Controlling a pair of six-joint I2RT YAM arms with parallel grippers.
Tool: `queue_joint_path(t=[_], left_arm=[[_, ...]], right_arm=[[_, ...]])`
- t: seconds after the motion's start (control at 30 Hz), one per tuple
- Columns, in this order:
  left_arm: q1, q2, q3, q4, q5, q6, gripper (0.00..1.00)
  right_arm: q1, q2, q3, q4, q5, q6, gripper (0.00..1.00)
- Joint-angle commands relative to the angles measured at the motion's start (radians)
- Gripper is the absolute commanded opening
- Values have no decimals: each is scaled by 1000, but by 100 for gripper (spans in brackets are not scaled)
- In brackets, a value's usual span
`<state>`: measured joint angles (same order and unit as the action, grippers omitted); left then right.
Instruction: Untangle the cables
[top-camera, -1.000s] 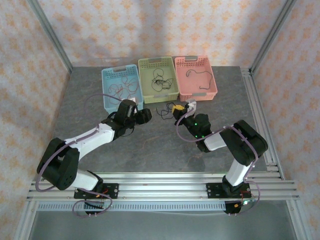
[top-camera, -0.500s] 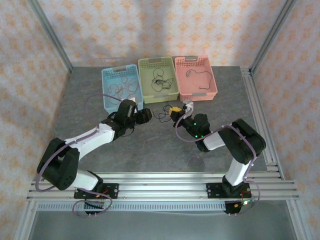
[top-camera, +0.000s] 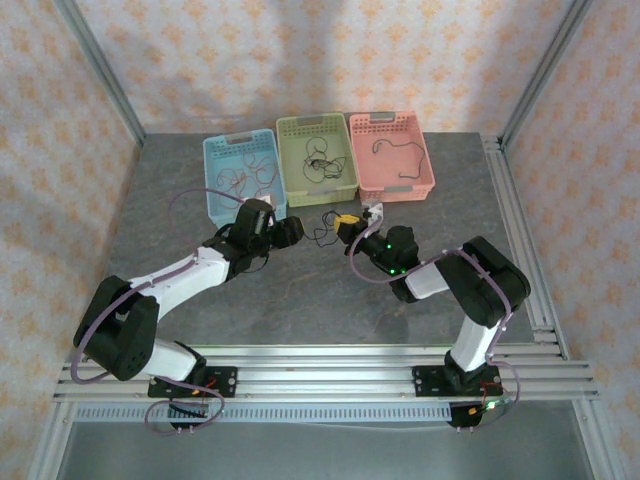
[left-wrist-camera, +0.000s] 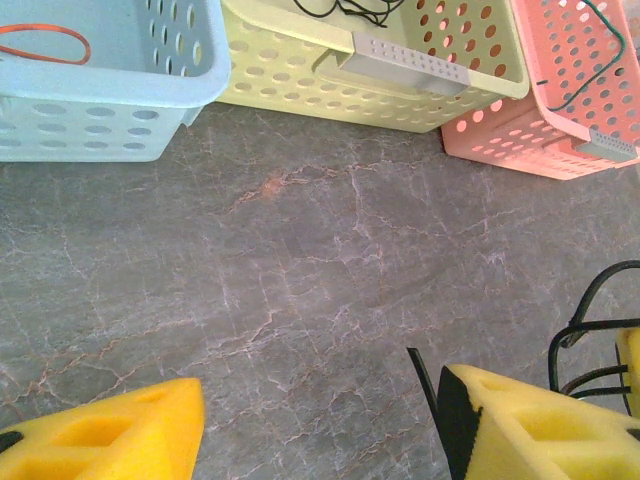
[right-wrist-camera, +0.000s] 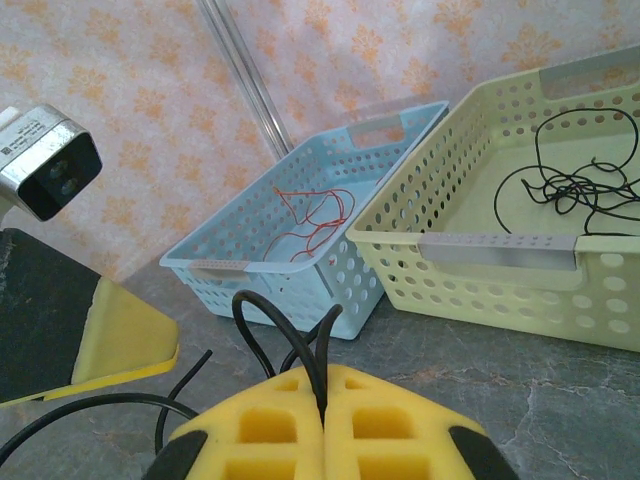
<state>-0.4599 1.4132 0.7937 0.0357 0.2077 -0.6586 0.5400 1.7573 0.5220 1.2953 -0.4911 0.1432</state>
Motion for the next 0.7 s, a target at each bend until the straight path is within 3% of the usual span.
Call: queue_joint_path(t=[0.0,0.67], left_arm=[[0,-14,2,19,-20,-10,63],[-1,-19,-1,18,-27,-10,62]], right_arm=[[8,5,24,26,-25,8,0],[13,-2,31,-16,-15,-7,0]])
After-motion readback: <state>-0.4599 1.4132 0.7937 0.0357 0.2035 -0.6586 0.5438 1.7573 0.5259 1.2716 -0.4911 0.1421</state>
